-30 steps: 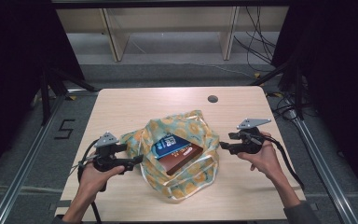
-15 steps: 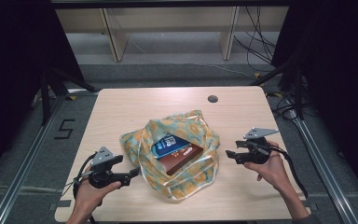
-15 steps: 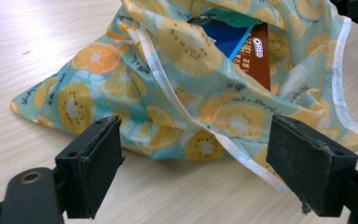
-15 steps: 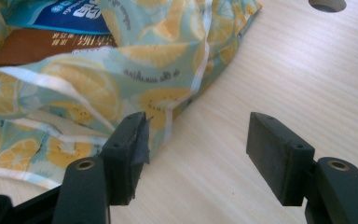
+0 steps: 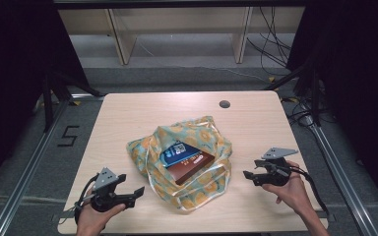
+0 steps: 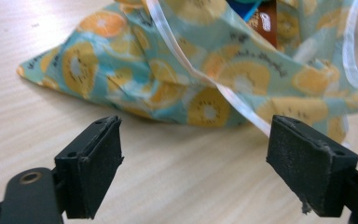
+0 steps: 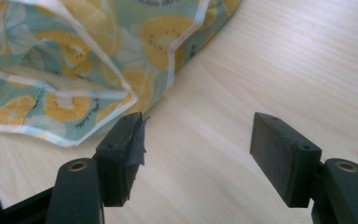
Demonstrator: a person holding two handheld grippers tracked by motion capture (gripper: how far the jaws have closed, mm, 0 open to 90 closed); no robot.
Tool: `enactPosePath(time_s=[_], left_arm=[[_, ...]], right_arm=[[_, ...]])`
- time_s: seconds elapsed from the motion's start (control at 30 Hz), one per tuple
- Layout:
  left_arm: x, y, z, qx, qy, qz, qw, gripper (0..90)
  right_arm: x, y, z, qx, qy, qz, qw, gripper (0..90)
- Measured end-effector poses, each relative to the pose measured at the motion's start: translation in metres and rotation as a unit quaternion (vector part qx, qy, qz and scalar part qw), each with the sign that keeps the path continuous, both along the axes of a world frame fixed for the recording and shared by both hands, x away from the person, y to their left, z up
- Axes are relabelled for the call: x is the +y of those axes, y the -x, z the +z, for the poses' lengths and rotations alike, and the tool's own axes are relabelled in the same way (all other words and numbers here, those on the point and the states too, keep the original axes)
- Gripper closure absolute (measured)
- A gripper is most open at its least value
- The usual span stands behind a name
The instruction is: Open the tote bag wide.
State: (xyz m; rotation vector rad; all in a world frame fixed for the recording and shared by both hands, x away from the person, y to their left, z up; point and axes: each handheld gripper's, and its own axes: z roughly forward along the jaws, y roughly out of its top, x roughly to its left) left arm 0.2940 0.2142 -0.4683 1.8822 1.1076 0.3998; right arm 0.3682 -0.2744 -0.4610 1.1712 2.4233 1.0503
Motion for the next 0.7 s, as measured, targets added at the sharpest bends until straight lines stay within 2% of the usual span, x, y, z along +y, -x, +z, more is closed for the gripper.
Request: enactPosePath(time_s=[0.03, 0.07, 0.1, 0.13, 0.2, 0.23, 0.27, 0.3, 0.33, 0.37, 0.4, 0.43, 0.47, 0.5, 0.53, 0.6, 0.7], left_arm=[[-0.001, 0.002, -0.002, 0.0, -0.002, -0.003, 1.0, 16.9], [-0.001, 0.005, -0.004, 0.001, -0.006, -0.004, 1.0, 16.9], [-0.001, 0.007, -0.006, 0.002, -0.008, -0.006, 1.0, 16.8], [-0.001, 0.01, -0.008, 0.002, -0.009, -0.005, 0.9999, 16.9], [0.0, 0.014, -0.01, 0.003, -0.011, -0.001, 0.9999, 16.9], [0.001, 0.015, -0.011, 0.002, -0.015, -0.006, 0.9999, 16.9], [0.0, 0.017, -0.012, 0.0, -0.016, 0.002, 0.9999, 16.9], [0.001, 0.018, -0.013, -0.001, -0.018, -0.001, 0.9998, 16.9], [0.0, 0.019, -0.015, 0.001, -0.022, 0.002, 0.9998, 16.9], [0.0, 0.02, -0.016, 0.001, -0.025, 0.002, 0.9997, 16.9], [0.001, 0.02, -0.018, 0.004, -0.029, -0.003, 0.9996, 16.9], [0.003, 0.021, -0.02, 0.007, -0.043, -0.012, 0.999, 16.9], [0.002, 0.02, -0.022, 0.008, -0.04, -0.011, 0.9991, 17.1], [0.002, 0.02, -0.025, 0.011, -0.038, -0.006, 0.9992, 17.5], [0.005, 0.019, -0.025, 0.011, -0.055, -0.015, 0.9983, 17.4], [0.005, 0.02, -0.025, 0.018, -0.058, -0.018, 0.998, 17.3], [0.004, 0.02, -0.026, 0.016, -0.055, -0.017, 0.9982, 17.3]], right_arm=[[-0.001, 0.002, -0.001, 0.004, -0.002, -0.001, 1.0, 35.7], [-0.002, 0.003, -0.002, -0.003, 0.004, 0.005, 1.0, 35.4], [-0.003, 0.005, -0.003, -0.008, 0.001, 0.004, 1.0, 35.4], [-0.003, 0.008, -0.003, 0.0, -0.003, 0.001, 1.0, 35.4], [-0.004, 0.013, -0.006, 0.001, -0.003, 0.0, 1.0, 35.4], [-0.005, 0.015, -0.008, 0.001, -0.002, 0.0, 1.0, 35.3], [-0.006, 0.017, -0.009, 0.004, -0.002, 0.0, 1.0, 35.1], [-0.007, 0.018, -0.012, 0.0, 0.004, 0.004, 1.0, 34.4], [-0.007, 0.02, -0.013, 0.007, 0.008, 0.003, 0.9999, 34.5], [-0.008, 0.022, -0.015, 0.011, 0.01, 0.0, 0.9999, 34.5], [-0.007, 0.025, -0.018, 0.012, 0.002, -0.008, 0.9999, 34.5], [-0.007, 0.027, -0.02, 0.011, -0.008, -0.009, 0.9999, 34.5], [-0.01, 0.028, -0.018, 0.016, 0.007, -0.001, 0.9998, 34.6], [-0.01, 0.029, -0.02, 0.007, -0.003, -0.005, 1.0, 34.6], [-0.013, 0.032, -0.019, 0.015, 0.005, -0.004, 0.9999, 34.5], [-0.014, 0.034, -0.021, 0.005, 0.007, -0.003, 1.0, 34.6], [-0.014, 0.038, -0.022, 0.024, 0.0, -0.01, 0.9997, 34.6]])
